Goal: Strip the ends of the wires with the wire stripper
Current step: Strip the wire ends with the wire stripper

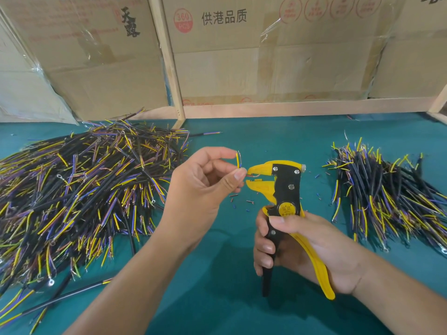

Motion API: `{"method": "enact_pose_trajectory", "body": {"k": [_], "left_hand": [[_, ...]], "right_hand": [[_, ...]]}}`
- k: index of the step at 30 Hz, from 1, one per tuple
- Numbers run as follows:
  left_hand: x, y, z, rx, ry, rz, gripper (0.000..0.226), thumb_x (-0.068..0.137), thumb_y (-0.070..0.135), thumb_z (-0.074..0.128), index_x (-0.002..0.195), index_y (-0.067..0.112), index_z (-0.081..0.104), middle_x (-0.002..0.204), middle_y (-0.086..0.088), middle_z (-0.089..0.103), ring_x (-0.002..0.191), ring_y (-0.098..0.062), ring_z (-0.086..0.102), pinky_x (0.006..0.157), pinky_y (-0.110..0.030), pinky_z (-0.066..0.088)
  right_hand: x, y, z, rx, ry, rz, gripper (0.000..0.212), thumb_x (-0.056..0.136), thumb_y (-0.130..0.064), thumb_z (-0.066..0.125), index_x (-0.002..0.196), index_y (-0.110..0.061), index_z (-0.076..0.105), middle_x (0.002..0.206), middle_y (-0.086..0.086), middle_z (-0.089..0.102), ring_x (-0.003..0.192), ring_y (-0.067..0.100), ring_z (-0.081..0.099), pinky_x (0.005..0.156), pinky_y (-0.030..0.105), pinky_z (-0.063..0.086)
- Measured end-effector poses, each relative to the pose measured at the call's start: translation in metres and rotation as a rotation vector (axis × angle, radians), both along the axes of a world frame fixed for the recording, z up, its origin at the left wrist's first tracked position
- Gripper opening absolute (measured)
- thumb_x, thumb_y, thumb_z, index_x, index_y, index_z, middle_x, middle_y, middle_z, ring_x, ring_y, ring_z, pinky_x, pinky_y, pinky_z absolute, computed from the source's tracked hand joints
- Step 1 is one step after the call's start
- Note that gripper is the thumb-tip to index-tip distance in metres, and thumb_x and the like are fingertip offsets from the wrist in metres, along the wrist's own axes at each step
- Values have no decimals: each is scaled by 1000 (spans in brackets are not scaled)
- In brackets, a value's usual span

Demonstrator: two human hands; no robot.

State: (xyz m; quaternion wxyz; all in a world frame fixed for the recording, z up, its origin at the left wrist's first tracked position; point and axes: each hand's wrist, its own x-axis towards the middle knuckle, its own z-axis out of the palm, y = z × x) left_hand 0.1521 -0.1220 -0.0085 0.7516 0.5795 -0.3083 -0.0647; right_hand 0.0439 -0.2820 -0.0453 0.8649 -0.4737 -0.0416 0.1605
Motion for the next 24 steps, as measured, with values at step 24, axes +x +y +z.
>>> {"method": "enact_pose_trajectory", "body": {"k": [24], "left_hand": [[-3,0,0,88,21,54,20,78,17,76,96,17,68,72,2,71,64,-13,59,68,-20,51]], "right_hand": [[-3,3,6,-78,56,-56,28,84,-32,72,78,-8,59,62,9,39,55,26,44,63,43,49]]}}
